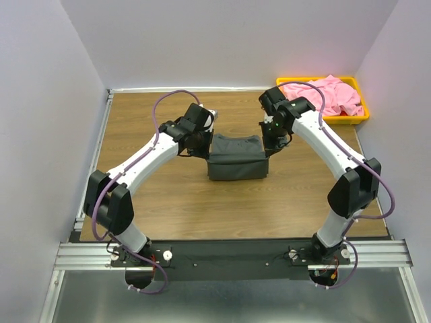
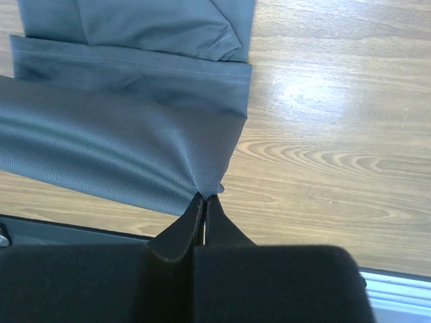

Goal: Fold and stack the t-shirts
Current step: Fold the tshirt

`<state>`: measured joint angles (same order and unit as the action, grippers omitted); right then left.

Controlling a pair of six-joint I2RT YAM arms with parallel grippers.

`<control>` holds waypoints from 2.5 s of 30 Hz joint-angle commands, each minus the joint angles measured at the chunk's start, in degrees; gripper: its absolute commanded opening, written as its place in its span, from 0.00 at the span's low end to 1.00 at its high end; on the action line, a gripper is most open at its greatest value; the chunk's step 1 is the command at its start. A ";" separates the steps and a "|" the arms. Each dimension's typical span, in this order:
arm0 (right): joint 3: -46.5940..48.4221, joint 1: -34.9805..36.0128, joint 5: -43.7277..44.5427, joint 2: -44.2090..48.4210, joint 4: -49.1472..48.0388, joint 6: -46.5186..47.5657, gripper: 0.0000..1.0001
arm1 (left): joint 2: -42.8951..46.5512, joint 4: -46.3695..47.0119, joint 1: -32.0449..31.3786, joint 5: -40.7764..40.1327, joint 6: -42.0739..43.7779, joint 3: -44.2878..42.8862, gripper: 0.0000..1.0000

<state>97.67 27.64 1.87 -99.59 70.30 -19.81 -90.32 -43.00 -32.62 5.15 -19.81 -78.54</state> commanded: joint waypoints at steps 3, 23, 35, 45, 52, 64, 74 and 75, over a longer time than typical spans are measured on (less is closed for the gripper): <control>2.70 -1.53 1.12 -2.89 -0.69 1.36 0.01 | -3.53 3.53 1.86 0.74 1.09 -2.05 0.00; -29.86 -2.06 -23.12 16.16 -3.86 2.68 0.01 | 17.17 2.05 -5.59 8.99 -1.53 24.19 0.00; -42.24 4.97 -37.47 24.80 3.34 1.53 0.01 | 32.23 -4.10 -13.61 19.38 -7.97 33.11 0.00; -17.25 -4.60 -21.91 10.30 2.30 2.32 0.01 | 15.19 2.30 -1.14 15.94 3.46 16.77 0.00; -14.70 -12.07 -21.38 2.22 -4.02 3.20 0.01 | -2.01 10.65 4.58 16.20 6.27 6.66 0.00; -21.02 -17.79 -16.29 -3.42 -15.01 1.89 0.01 | -18.48 14.70 4.67 17.17 7.42 -7.23 0.00; -29.55 -18.76 -12.33 -4.56 -22.93 -0.66 0.01 | -23.67 17.24 4.06 17.27 7.07 -9.35 0.00; -29.81 -18.67 -11.37 -4.56 -23.28 -1.27 0.01 | -23.93 17.60 3.97 17.18 7.07 -9.09 0.00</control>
<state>69.76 9.85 -15.49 -102.98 49.23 -19.97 -111.96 -27.00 -29.28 23.92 -13.91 -88.36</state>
